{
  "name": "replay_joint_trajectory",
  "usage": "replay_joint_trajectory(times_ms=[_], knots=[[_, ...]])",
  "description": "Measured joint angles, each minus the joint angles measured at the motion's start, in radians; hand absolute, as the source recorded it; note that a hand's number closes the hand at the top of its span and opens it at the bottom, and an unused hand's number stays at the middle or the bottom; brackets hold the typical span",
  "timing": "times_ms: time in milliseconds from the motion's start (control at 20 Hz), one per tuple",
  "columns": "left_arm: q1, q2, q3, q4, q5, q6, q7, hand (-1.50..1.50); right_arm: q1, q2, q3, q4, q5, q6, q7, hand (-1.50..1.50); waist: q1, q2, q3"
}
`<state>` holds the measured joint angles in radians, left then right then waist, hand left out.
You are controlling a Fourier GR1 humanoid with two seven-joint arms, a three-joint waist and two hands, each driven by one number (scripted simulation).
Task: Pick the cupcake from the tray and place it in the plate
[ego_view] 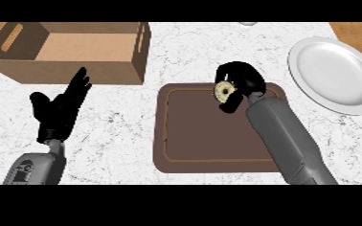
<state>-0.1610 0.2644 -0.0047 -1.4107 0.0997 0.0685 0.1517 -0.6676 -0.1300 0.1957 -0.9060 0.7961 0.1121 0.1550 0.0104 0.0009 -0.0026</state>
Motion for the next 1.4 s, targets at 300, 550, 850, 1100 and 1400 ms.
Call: replay_joint_trajectory(times_ms=[300, 550, 850, 1100, 1400], knots=[[0.002, 0.004, 0.003, -0.003, -0.004, -0.004, 0.008, 0.0, -0.072, -0.014, -0.061, 0.015, 0.105, -0.244, 0.146, 1.5, 0.0, 0.0, 0.002], [0.004, 0.007, 0.011, -0.009, -0.001, -0.005, 0.014, 0.0, -0.109, -0.047, -0.082, -0.038, 0.235, -0.449, 0.274, 1.5, -0.007, -0.003, 0.002], [-0.005, 0.003, 0.023, 0.014, -0.002, -0.014, 0.002, 0.0, -0.095, -0.081, -0.147, -0.091, 0.298, -0.566, 0.394, 1.5, -0.012, -0.003, 0.003], [-0.007, 0.006, 0.034, 0.013, -0.002, -0.027, 0.01, 0.0, -0.063, -0.152, -0.248, -0.121, 0.226, -0.577, 0.377, 1.5, -0.011, -0.002, 0.003], [0.005, -0.003, 0.037, -0.012, -0.009, -0.029, 0.019, 0.0, -0.021, -0.245, -0.363, -0.039, 0.135, -0.622, 0.266, 1.5, -0.006, 0.0, 0.003]])
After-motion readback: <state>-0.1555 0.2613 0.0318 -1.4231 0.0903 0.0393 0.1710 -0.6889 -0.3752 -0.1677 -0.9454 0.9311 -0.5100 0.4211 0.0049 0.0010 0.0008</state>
